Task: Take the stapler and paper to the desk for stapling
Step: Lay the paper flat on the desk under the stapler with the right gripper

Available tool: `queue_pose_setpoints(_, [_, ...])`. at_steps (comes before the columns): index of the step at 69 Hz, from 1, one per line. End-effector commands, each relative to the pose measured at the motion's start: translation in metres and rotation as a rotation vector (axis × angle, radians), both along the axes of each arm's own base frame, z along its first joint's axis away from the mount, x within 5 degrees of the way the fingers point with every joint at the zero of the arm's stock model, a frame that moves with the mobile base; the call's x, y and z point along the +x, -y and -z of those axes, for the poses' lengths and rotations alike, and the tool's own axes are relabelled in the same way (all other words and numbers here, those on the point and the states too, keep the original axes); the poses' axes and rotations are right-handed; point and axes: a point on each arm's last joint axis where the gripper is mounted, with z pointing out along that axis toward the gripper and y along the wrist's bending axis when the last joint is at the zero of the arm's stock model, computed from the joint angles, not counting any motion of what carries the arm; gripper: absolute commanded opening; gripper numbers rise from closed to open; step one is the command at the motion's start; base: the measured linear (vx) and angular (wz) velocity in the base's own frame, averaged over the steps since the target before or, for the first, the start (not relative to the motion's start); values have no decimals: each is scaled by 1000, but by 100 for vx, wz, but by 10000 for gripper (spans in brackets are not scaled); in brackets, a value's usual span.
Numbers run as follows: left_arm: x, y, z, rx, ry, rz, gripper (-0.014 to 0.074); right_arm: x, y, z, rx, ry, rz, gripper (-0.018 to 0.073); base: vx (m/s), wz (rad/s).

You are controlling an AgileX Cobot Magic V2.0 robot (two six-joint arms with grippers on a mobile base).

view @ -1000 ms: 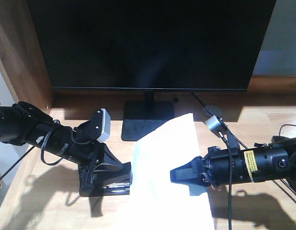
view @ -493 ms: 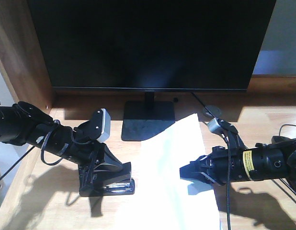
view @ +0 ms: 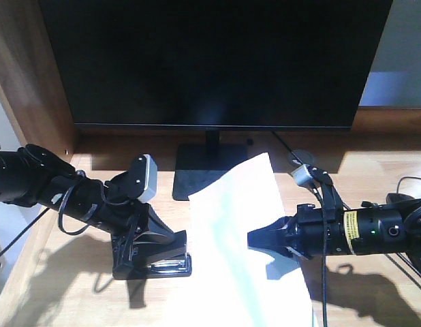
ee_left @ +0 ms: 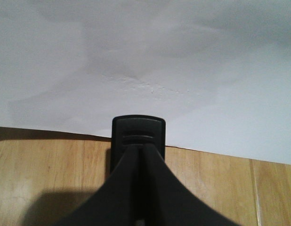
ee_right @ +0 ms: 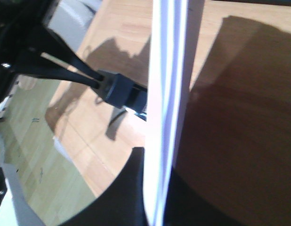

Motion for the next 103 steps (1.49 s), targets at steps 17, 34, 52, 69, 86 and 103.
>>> queue_pose_setpoints(17, [0, 5, -23, -70, 27, -4, -6, -1, -7, -24, 126, 120, -97, -3, 0, 0])
queue_pose_setpoints(34, [0, 5, -23, -70, 27, -4, -6, 1, -6, -21, 114, 52, -35, -3, 0, 0])
queue_pose_setpoints(52, [0, 5, -23, -70, 27, -4, -6, 4, -10, -13, 182, -40, -1, -3, 0, 0])
queue_pose_setpoints(69, [0, 5, -23, -71, 26, -3, -6, 9, -25, -3, 270, -77, 44, -3, 0, 0])
queue_pose_setpoints(86, [0, 5, -23, -71, 26, -3, -6, 16, -31, 0, 332, -113, 131, -3, 0, 0])
queue_pose_setpoints(103, [0, 5, -23, -72, 24, -1, -6, 18, -30, 15, 337, -182, 177, -3, 0, 0])
